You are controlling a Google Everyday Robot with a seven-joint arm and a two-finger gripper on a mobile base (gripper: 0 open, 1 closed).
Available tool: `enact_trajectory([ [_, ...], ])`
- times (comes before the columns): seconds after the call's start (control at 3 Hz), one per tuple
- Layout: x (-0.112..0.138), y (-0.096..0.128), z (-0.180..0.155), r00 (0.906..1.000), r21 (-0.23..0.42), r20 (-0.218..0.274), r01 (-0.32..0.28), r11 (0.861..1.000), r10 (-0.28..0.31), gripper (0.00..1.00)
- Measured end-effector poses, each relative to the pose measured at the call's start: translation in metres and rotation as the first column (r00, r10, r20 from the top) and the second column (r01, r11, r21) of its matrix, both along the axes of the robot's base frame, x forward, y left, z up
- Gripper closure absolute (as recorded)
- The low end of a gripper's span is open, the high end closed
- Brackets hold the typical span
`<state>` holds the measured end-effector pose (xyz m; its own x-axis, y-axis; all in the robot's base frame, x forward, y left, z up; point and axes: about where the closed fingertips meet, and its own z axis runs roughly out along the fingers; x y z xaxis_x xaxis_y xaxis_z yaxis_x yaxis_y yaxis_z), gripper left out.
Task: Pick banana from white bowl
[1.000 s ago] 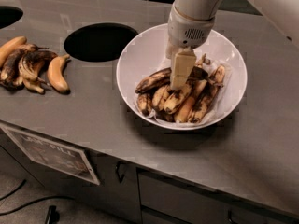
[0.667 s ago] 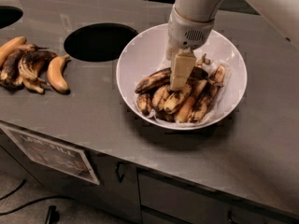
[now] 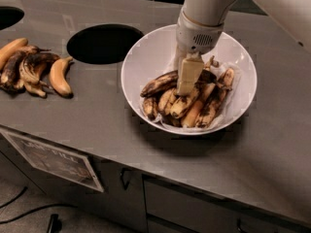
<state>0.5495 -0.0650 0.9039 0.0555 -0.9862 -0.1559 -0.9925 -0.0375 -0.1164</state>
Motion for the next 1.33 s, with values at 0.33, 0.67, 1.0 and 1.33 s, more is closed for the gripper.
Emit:
enact_trajectory([
  [0.33, -0.001, -0.001, -0.001, 1.0000, 0.004, -0.003, 0.001, 1.000, -0.001, 0.78],
  [0.67, -0.001, -0.001, -0.001, 1.0000, 0.004, -0.002, 0.001, 1.000, -0.001, 1.00],
  [1.0, -0.001, -0.001, 0.000, 1.0000, 0.004, -0.002, 0.001, 1.000, -0.001, 1.00],
  [1.33, -0.005, 0.000, 0.013, 0.9993, 0.004, 0.037, 0.006, 1.000, -0.006, 1.00],
])
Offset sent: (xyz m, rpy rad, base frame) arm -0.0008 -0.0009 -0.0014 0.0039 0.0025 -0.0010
